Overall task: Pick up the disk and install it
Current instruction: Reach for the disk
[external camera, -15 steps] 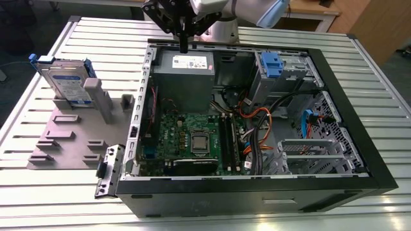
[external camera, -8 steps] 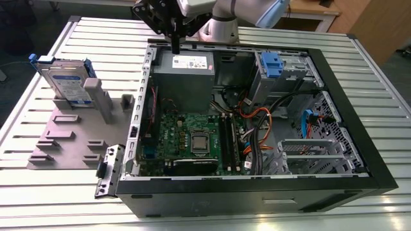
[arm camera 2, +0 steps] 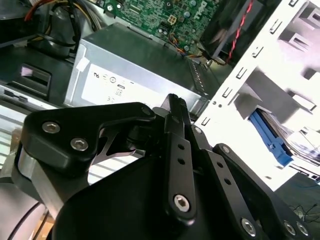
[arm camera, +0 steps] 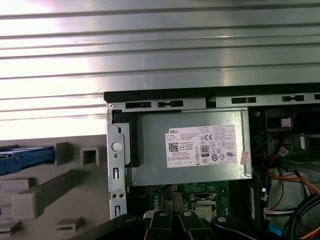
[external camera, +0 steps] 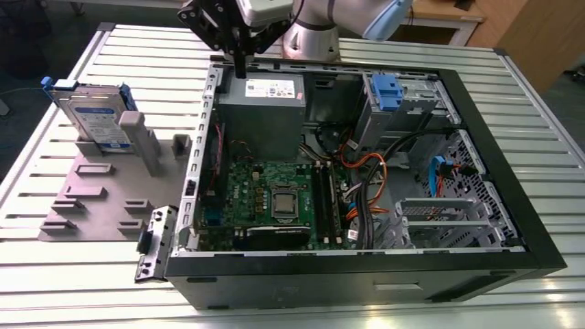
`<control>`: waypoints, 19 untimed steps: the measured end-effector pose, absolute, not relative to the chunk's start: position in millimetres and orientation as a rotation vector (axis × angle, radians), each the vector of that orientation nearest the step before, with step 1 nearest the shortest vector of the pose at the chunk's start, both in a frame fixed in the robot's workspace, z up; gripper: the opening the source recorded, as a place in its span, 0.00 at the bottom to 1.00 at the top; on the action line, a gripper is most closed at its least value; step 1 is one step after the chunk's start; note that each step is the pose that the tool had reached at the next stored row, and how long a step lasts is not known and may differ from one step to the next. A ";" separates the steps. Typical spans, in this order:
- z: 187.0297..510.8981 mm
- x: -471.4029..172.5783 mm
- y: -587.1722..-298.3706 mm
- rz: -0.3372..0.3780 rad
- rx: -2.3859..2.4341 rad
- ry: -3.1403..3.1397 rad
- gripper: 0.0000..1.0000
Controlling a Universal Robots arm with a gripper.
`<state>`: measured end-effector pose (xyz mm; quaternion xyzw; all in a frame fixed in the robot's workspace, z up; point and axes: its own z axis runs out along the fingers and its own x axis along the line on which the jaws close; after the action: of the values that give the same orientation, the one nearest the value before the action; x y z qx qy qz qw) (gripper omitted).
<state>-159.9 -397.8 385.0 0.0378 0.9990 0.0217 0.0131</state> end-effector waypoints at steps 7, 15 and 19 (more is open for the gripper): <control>381.8 -169.7 -396.6 0.068 0.118 3.112 0.11; 378.8 -181.1 -392.8 0.068 0.118 3.112 0.11; 377.6 -187.5 -390.7 0.068 0.118 3.113 0.11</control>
<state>-187.5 -390.7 377.6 0.0379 0.9990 0.0217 0.0130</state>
